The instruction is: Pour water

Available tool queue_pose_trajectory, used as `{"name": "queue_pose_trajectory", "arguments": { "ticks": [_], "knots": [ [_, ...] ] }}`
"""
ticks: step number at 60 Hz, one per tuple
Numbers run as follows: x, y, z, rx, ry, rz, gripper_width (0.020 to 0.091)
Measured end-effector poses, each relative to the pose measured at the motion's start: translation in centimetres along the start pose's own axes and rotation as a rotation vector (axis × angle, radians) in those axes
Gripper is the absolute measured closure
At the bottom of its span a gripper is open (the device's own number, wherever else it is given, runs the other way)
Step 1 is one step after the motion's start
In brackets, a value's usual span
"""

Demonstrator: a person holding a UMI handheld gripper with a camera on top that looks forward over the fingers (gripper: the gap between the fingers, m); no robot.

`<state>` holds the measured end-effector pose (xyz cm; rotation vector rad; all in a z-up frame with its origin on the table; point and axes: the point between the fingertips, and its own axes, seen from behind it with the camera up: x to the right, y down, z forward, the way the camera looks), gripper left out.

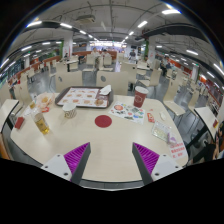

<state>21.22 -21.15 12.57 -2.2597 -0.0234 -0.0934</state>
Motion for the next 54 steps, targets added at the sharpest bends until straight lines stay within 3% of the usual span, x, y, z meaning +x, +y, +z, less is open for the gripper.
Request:
{"name": "queue_pose_trajectory", "arguments": {
  "ticks": [15, 34, 45, 54],
  "knots": [
    [-1.6, 1.7, -0.2, -0.016, 0.041, 0.01, 0.0253],
    [-16.5, 5.2, -0.8, -0.018, 0.017, 0.017, 0.0253],
    [-28.5, 2.3, 0.7, 0.072, -0.088, 0.035, 0.0251],
    [-34.1, -2.2, 4.6, 0.173, -0.115, 0.065, 0.0252]
  ]
}}
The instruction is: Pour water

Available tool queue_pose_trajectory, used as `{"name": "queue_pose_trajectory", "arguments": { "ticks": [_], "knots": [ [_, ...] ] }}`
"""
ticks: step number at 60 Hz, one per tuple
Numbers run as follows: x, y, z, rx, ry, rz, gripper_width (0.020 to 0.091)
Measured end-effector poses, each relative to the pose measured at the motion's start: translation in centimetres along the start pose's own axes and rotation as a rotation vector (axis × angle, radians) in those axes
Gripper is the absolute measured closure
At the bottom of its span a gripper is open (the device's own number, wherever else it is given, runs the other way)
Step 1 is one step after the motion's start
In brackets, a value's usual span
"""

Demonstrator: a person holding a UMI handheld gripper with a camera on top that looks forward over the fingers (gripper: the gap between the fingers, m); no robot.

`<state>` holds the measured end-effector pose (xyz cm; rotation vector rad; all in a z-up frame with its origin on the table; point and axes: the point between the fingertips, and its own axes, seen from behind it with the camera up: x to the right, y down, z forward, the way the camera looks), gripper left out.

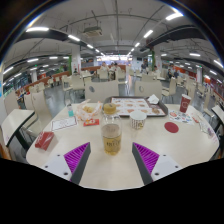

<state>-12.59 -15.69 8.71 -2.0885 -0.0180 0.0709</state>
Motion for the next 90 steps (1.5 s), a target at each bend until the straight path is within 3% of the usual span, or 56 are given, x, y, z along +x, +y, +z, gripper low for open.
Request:
{"name": "queue_pose_trajectory", "arguments": {
  "ticks": [12, 21, 24, 31, 37, 47, 55, 74, 83, 90],
  "knots": [
    [-0.2, -1.9, 7.1, 0.072, 0.044, 0.029, 0.0279],
    [0.6, -1.8, 9.9, 0.091, 0.059, 0.068, 0.049],
    [0.2, -1.5, 10.5, 0.089, 0.044, 0.06, 0.0596],
    [0.3, -1.8, 10.5, 0.112, 0.064, 0.012, 0.0643],
    [0.7, -1.9, 10.5, 0.11, 0.092, -0.009, 0.0728],
    [-0.6, -3.0, 10.4, 0.089, 0.056, -0.018, 0.073],
    [-2.6, -7.8, 10.1, 0.145, -0.038, 0.152, 0.0733],
    [-4.3, -20.7, 13.1, 0.181, -0.529, 1.222, 0.073],
    [-1.6, -21.7, 15.4, 0.161, -0.644, 1.643, 0.0729],
    [-0.1, -19.5, 17.8, 0.108, -0.65, 1.861, 0.0732]
  ]
}}
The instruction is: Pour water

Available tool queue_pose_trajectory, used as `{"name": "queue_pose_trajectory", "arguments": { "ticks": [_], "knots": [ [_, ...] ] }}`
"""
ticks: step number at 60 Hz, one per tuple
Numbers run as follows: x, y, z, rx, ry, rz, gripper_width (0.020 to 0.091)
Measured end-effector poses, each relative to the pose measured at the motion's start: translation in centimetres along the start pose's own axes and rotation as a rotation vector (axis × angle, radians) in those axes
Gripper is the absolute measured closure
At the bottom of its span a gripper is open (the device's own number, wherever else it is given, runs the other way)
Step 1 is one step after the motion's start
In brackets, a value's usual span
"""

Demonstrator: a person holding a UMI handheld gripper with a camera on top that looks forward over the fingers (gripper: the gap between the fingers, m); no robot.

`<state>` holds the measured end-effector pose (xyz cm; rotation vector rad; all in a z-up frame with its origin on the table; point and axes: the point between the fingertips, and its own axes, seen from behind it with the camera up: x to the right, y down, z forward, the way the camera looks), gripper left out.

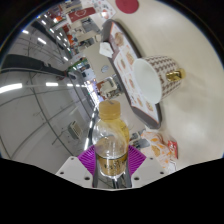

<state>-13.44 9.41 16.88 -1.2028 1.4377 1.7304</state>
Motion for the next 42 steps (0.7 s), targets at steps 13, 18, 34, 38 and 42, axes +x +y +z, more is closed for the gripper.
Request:
{"name": "queue_pose_trajectory", "arguments": {
  "ticks": [13, 18, 34, 38, 42],
  "knots": [
    [2.7, -2.0, 0.9, 0.012, 0.033, 0.081, 0.0733],
    [2.3, -1.4, 0.1, -0.006, 0.048, 0.057, 0.0731],
    [-4.3, -0.2, -1.8, -0.037, 0.161, -0.689, 0.0729],
    [-8.3, -1.0, -2.9, -0.014, 0.167, -0.953, 0.0731],
    [-11.9, -2.3, -3.7, 0.015, 0.169, -1.174, 0.0732]
  ]
}}
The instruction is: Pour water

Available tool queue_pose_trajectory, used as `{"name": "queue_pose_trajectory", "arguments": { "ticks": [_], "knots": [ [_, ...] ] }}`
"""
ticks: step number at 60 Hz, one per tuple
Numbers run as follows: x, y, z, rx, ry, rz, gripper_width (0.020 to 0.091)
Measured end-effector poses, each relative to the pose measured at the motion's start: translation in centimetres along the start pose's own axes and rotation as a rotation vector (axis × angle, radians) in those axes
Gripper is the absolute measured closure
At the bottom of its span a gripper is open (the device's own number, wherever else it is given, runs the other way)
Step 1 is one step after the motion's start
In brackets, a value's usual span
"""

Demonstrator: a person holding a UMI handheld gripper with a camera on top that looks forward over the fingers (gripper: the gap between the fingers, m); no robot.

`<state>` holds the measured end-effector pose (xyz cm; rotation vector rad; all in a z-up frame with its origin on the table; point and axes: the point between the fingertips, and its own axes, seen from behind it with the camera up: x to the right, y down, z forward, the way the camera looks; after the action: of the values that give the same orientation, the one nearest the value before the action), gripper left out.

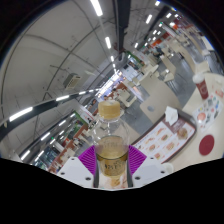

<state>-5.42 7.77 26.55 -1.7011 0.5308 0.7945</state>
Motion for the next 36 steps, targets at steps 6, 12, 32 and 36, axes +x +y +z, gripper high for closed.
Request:
{"name": "queue_pose_trajectory", "arguments": {
  "ticks": [6, 12, 32, 36],
  "knots": [
    [1.7, -5.6, -2.2, 0.059, 0.04, -0.264, 0.073],
    [6.1, -9.3, -3.7, 0.084, 0.111, -0.479, 0.073],
    [26.4, -5.7, -4.1, -0.109, 0.295, -0.746, 0.073],
    [29.0, -3.9, -4.0, -0.142, 0.302, -0.749, 0.0732]
  ]
}}
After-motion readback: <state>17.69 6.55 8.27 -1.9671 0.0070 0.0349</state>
